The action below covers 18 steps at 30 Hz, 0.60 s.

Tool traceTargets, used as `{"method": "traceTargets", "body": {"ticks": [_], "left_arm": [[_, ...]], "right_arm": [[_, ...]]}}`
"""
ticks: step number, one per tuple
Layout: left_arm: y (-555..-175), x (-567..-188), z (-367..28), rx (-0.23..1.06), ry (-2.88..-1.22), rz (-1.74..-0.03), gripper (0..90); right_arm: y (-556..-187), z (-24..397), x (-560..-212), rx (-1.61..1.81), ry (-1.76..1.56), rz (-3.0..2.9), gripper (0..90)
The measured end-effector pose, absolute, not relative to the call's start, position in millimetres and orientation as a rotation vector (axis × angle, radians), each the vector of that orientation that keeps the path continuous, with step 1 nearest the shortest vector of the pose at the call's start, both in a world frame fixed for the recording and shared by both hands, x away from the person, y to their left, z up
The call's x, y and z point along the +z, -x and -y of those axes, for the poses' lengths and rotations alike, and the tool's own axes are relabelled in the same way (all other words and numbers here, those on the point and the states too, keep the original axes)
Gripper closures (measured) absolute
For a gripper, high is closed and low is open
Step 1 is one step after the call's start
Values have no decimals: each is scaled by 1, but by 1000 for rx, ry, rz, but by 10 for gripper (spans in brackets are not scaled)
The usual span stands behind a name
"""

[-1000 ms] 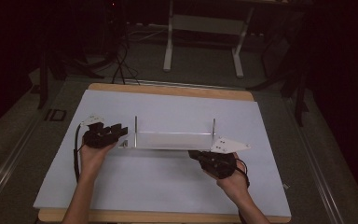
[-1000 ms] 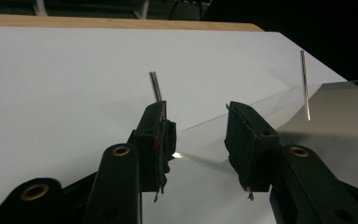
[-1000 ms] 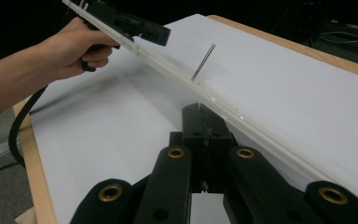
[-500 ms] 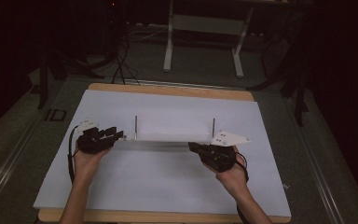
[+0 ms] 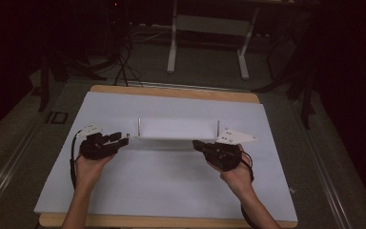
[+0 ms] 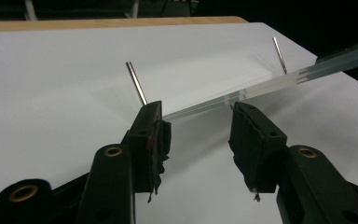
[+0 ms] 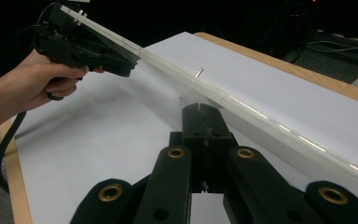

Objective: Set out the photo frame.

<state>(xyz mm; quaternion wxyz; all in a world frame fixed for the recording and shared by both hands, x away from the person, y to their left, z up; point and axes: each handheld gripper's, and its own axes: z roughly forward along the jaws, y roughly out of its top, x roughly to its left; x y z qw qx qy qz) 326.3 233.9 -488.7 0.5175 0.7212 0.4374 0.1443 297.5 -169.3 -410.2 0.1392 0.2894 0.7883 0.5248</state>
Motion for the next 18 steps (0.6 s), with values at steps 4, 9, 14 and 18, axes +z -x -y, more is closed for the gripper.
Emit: {"method": "traceTargets", "body": {"ticks": [4,9,14,18], "left_arm": [[-326,-488,-231,348,-1749,-1033,548],[-322,-484,-224,443,-1783,-1018,463],[-321,-479,-219,459,-1775,-974,386],[-322,-477,-214,455,-1793,-938,356]], "right_arm": [[-299,169,-409,1517,-840,-2274,900],[-301,169,-408,1521,-842,-2271,900],[-302,169,-407,1522,-846,-2269,900],[-304,169,-406,1528,-850,-2265,900]]}}
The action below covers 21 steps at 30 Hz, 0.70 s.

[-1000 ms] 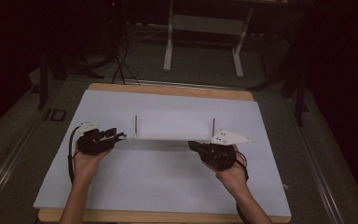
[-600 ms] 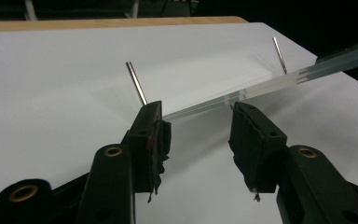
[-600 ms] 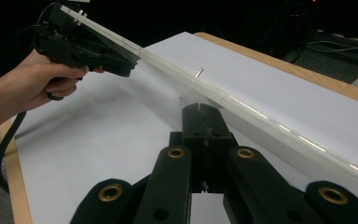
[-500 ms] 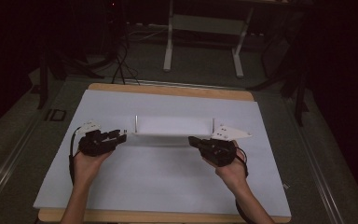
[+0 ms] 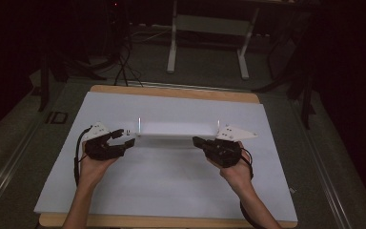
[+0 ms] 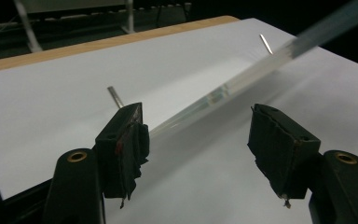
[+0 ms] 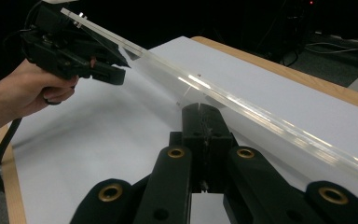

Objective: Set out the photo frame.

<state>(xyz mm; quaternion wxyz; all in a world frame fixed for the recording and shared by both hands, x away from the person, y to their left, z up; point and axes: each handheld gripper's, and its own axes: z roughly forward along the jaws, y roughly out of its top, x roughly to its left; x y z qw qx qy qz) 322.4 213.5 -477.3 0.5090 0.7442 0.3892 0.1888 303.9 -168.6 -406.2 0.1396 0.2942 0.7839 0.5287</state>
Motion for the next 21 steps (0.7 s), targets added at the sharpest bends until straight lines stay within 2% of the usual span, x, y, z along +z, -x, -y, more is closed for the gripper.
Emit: {"method": "traceTargets", "body": {"ticks": [5,13,21], "left_arm": [[-325,-476,-210,458,-1773,-925,304],[-324,-469,-200,522,-1759,-902,310],[-326,-465,-191,528,-1748,-854,321]], "right_arm": [[-306,169,-405,1532,-854,-2262,900],[-306,167,-406,1529,-852,-2264,900],[-308,169,-404,1534,-855,-2255,900]]}}
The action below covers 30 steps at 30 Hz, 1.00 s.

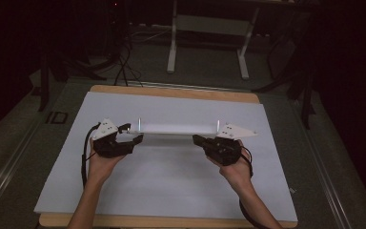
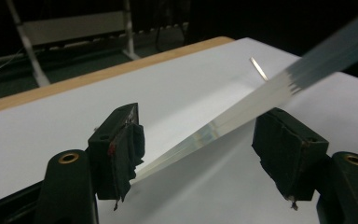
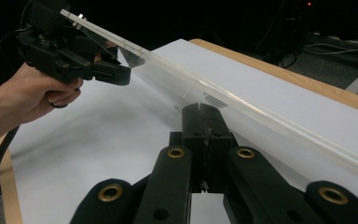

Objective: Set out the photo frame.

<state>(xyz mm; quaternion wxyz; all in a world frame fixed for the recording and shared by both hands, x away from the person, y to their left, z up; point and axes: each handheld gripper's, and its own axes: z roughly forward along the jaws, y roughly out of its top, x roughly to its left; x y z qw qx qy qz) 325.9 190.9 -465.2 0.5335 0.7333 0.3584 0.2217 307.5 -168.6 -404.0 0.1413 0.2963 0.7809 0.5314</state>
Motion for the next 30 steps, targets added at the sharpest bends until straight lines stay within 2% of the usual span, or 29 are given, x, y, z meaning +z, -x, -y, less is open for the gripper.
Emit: {"method": "traceTargets", "body": {"ticks": [6,10,13,19,21,30], "left_arm": [[-326,-465,-188,537,-1723,-833,333],[-325,-465,-186,560,-1713,-824,402],[-325,-464,-186,570,-1713,-824,408],[-326,-463,-185,568,-1707,-838,409],[-327,-463,-185,570,-1703,-843,408],[-332,-458,-185,551,-1707,-869,408]], "right_arm": [[-309,171,-401,1539,-861,-2238,900],[-310,173,-399,1540,-866,-2225,900],[-309,174,-398,1500,-845,-2211,892],[-306,179,-402,1419,-815,-2199,831],[-306,182,-406,1406,-814,-2197,790],[-310,205,-428,1329,-896,-2170,713]]}}
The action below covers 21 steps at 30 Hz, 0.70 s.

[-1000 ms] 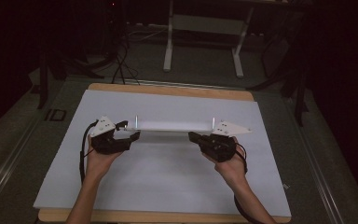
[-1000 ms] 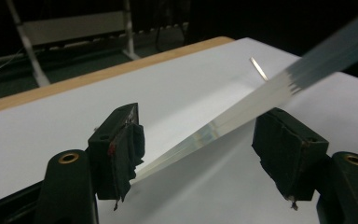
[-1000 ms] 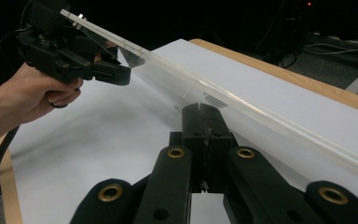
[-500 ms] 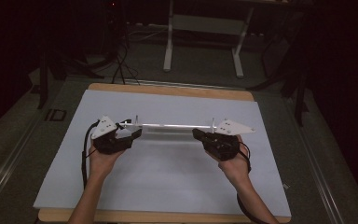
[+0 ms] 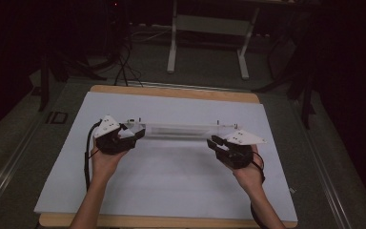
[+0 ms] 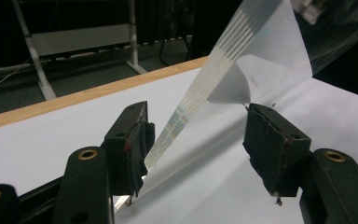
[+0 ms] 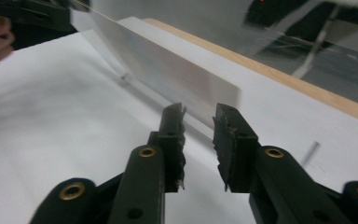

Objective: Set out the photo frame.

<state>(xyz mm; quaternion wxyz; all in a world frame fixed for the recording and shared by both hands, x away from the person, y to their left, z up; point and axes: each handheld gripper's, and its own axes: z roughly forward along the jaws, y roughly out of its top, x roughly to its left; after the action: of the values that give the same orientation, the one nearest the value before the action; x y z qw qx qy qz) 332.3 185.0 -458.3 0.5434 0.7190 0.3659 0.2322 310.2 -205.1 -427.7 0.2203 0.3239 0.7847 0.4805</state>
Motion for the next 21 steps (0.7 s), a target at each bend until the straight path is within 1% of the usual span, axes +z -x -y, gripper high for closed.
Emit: {"method": "traceTargets", "body": {"ticks": [12,21], "left_arm": [[-339,-454,-186,532,-1711,-887,410],[-343,-452,-187,518,-1712,-892,417]], "right_arm": [[-330,242,-444,1260,-1046,-2119,672],[-340,254,-449,1173,-1062,-2087,599]]}}
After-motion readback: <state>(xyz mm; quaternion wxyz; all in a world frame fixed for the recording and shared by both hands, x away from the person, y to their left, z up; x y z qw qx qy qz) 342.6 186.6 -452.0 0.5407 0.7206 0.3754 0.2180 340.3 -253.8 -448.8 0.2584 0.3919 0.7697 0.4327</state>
